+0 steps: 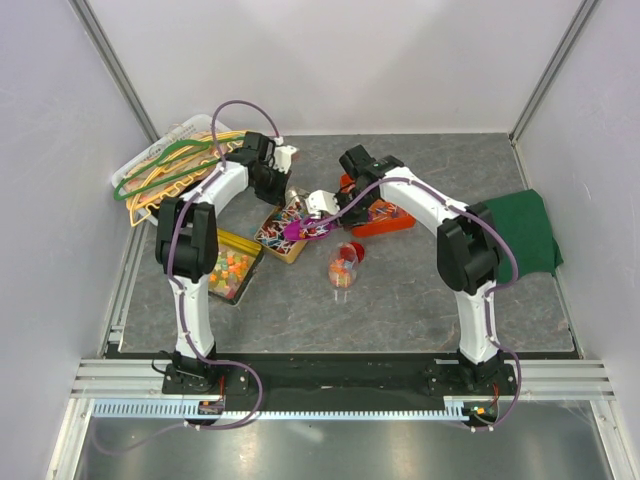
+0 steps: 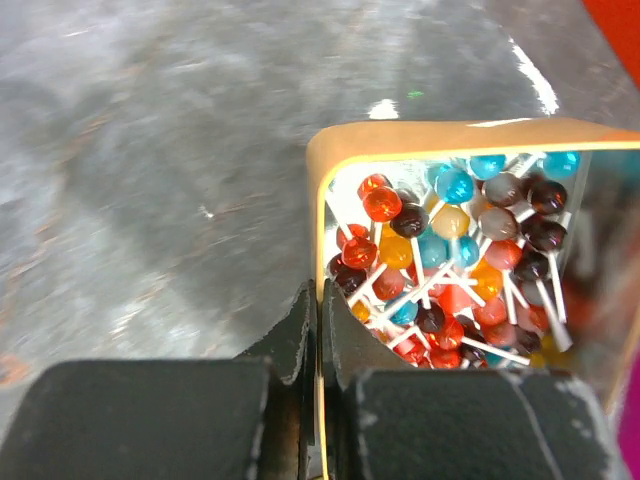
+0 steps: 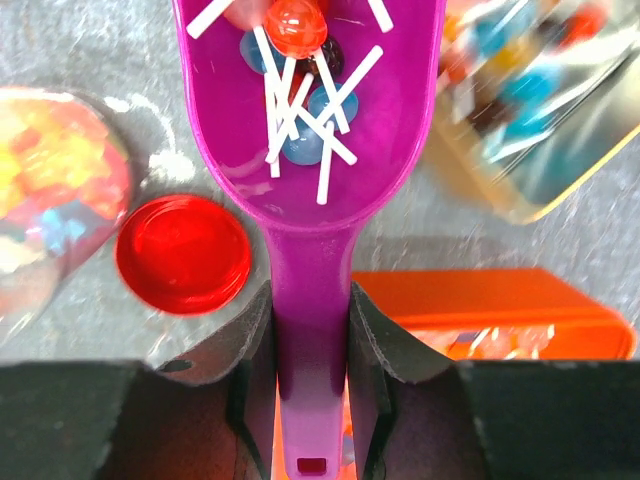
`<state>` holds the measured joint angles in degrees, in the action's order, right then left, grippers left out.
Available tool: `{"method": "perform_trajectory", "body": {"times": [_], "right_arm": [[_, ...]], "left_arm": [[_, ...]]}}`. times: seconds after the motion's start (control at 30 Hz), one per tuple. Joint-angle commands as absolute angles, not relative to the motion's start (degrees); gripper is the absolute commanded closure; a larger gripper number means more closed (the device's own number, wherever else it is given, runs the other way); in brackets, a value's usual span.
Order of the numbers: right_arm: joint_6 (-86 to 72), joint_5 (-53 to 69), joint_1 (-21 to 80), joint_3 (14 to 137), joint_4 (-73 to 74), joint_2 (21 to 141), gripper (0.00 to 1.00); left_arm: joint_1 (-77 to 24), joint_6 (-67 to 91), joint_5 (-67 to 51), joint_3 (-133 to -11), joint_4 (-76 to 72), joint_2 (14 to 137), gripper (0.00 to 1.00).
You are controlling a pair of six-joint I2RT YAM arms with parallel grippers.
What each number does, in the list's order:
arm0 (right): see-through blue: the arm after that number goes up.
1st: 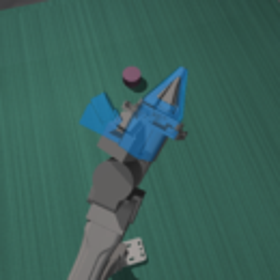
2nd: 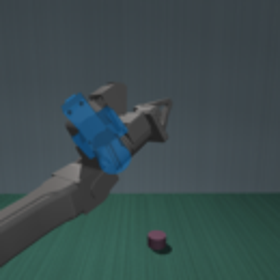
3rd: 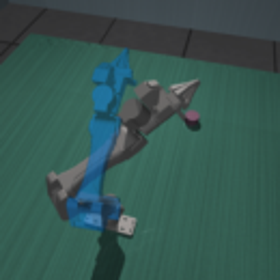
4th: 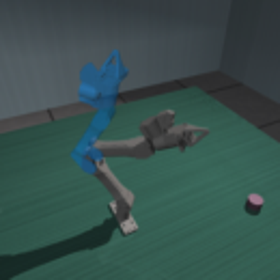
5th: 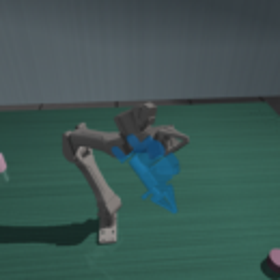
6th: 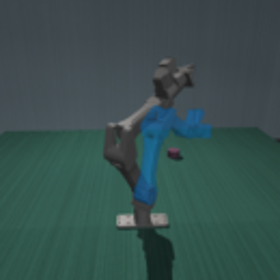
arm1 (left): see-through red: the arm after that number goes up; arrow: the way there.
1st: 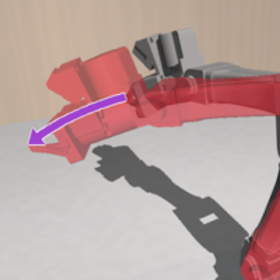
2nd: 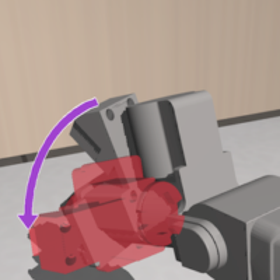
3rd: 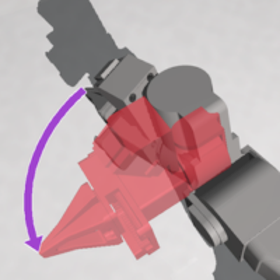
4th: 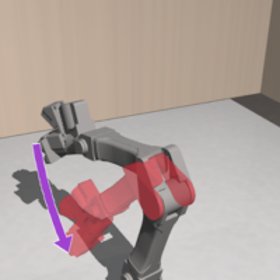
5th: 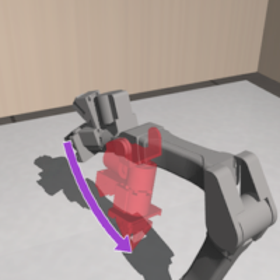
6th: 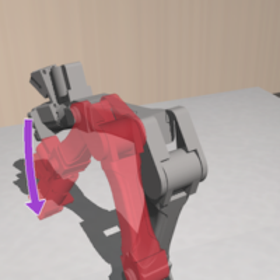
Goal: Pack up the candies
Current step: Scoop the fake candies from the storage box, then place the fake candies in the packing bottle.
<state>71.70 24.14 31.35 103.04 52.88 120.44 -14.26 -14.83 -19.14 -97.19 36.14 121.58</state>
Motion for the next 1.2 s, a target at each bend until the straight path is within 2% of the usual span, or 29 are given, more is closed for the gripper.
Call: {"method": "perform_trajectory", "body": {"times": [0.0, 0.23, 0.63, 0.87, 0.97, 1.13, 1.17], "right_arm": [[70.0, 27.9, 29.9, 101.8, 54.1, 115.8, 1.00], [65.7, 27.2, 28.5, 99.2, 49.1, 113.6, 1.00], [56.0, 33.5, 20.7, 94.0, 43.1, 103.9, 1.00], [54.7, 35.7, 18.0, 86.9, 42.5, 95.6, 1.00], [56.2, 35.8, 17.3, 84.9, 44.9, 93.0, 1.00], [59.3, 33.3, 17.1, 83.2, 51.5, 90.1, 1.00], [60.3, 32.3, 17.1, 83.2, 52.5, 89.3, 1.00]], "left_arm": [[-13.1, -12.1, -21.4, -100.4, 35.9, 121.1, 0.98], [-12.9, -12.4, -20.8, -99.9, 35.9, 121.3, 0.98], [-11.5, -12.4, -18.6, -100.5, 36.2, 123.4, 0.98], [-11.6, -12.8, -17.0, -101.7, 37.3, 125.0, 0.87], [-11.6, -12.8, -17.3, -101.7, 37.4, 124.6, 0.72], [-11.5, -12.7, -17.6, -101.6, 37.4, 124.1, 0.63], [-11.6, -12.7, -17.6, -101.3, 37.4, 123.8, 0.58]]}}
